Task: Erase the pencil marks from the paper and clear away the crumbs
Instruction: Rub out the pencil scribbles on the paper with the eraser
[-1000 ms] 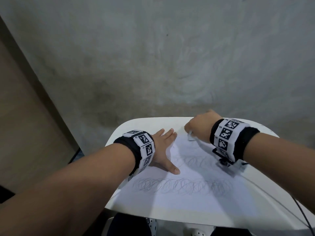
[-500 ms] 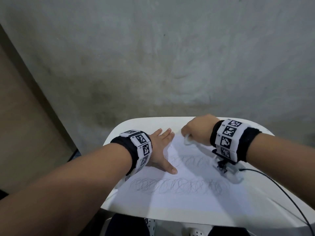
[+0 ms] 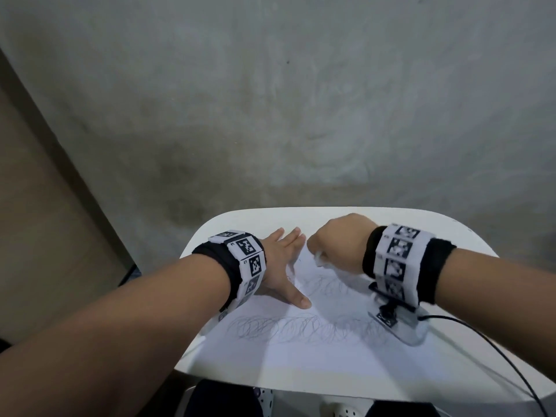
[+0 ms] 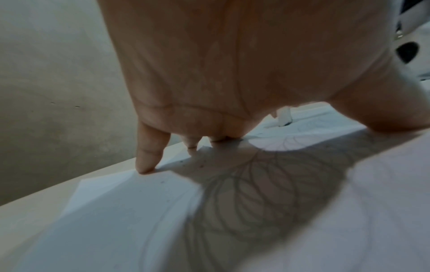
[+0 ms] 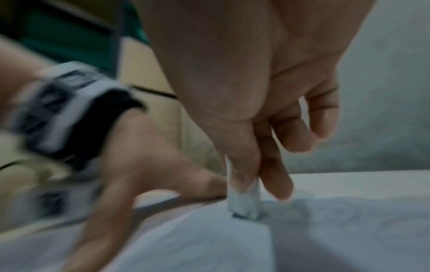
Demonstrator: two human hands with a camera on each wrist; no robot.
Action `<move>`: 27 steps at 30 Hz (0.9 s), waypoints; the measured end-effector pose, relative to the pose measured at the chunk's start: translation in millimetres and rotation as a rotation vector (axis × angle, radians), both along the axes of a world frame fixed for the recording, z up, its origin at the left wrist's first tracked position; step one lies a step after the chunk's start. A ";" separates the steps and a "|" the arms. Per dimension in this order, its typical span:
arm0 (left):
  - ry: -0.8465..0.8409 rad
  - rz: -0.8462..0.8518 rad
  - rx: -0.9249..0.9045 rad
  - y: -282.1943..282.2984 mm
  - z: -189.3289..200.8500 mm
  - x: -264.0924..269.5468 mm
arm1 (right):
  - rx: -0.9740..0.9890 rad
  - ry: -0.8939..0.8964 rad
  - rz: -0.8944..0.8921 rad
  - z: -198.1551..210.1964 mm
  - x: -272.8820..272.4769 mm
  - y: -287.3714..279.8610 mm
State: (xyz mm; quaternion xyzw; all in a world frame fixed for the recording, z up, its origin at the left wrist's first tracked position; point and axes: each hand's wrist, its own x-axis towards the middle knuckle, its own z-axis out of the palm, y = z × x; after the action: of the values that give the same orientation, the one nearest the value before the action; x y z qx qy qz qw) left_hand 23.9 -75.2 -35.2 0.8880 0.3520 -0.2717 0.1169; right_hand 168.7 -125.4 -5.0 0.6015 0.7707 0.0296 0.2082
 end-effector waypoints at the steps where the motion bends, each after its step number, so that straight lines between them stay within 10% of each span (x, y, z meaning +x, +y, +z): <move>1: 0.005 0.004 0.000 -1.0 0.7 0.1 | -0.011 0.015 -0.070 3.7 6.1 3.5; 27: 0.014 0.007 0.008 0.2 0.1 0.7 | -0.085 0.047 -0.256 17.3 27.9 15.0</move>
State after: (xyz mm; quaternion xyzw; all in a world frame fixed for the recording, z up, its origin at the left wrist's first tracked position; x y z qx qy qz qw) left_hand 24.6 -75.0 -35.1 0.8853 0.3570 -0.2761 0.1120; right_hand 196.6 -110.4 12.3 0.6860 0.6931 -0.0439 0.2172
